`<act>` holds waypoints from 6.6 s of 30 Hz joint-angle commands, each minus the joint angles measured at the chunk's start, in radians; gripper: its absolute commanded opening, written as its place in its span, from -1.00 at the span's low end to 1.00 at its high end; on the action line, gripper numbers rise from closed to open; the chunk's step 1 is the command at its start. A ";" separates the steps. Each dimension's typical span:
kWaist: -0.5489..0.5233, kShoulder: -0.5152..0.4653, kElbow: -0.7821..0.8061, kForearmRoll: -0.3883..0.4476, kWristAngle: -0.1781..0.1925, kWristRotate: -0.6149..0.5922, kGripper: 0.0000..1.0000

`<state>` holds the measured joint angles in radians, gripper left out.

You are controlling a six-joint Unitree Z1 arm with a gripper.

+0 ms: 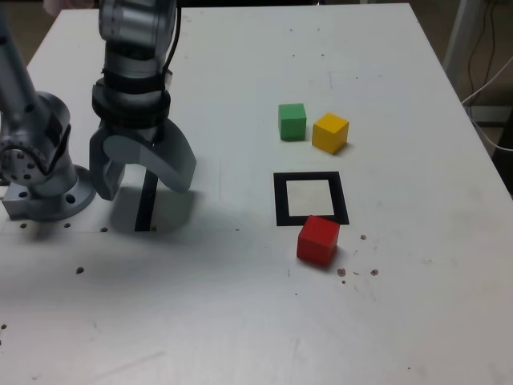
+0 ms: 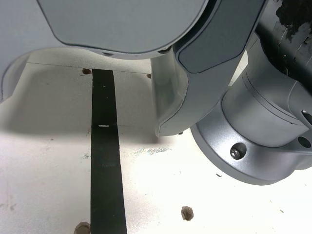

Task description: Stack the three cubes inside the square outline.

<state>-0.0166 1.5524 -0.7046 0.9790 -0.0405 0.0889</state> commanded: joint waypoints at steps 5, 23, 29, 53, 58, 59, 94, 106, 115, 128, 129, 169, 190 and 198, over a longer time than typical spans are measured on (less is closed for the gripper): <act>-0.002 -0.005 -0.001 -0.002 -0.002 0.002 0.98; -0.041 0.039 -0.128 0.003 -0.011 0.003 0.98; -0.108 0.091 -0.241 0.018 -0.034 0.003 0.98; -0.272 0.321 -0.640 0.135 0.040 0.006 0.98; -0.294 0.378 -0.702 0.147 0.046 0.008 0.98; -0.295 0.390 -0.711 0.147 0.046 0.008 0.98; -0.313 0.548 -0.804 0.099 0.093 -0.017 -0.39; -0.313 0.542 -0.802 0.103 0.093 -0.017 -0.39; -0.313 0.522 -0.801 0.115 0.094 -0.018 -0.39; -0.220 0.396 -0.720 0.134 0.065 -0.135 -0.39; -0.202 0.392 -0.714 0.133 0.062 -0.135 -0.39; -0.022 0.455 -0.648 -0.007 0.022 -0.122 -0.03; -0.016 0.362 -0.583 -0.037 0.046 -0.109 0.99; 0.031 0.279 -0.562 0.018 0.112 -0.054 0.99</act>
<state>0.0069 1.8413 -1.2639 0.9902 0.0676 0.0236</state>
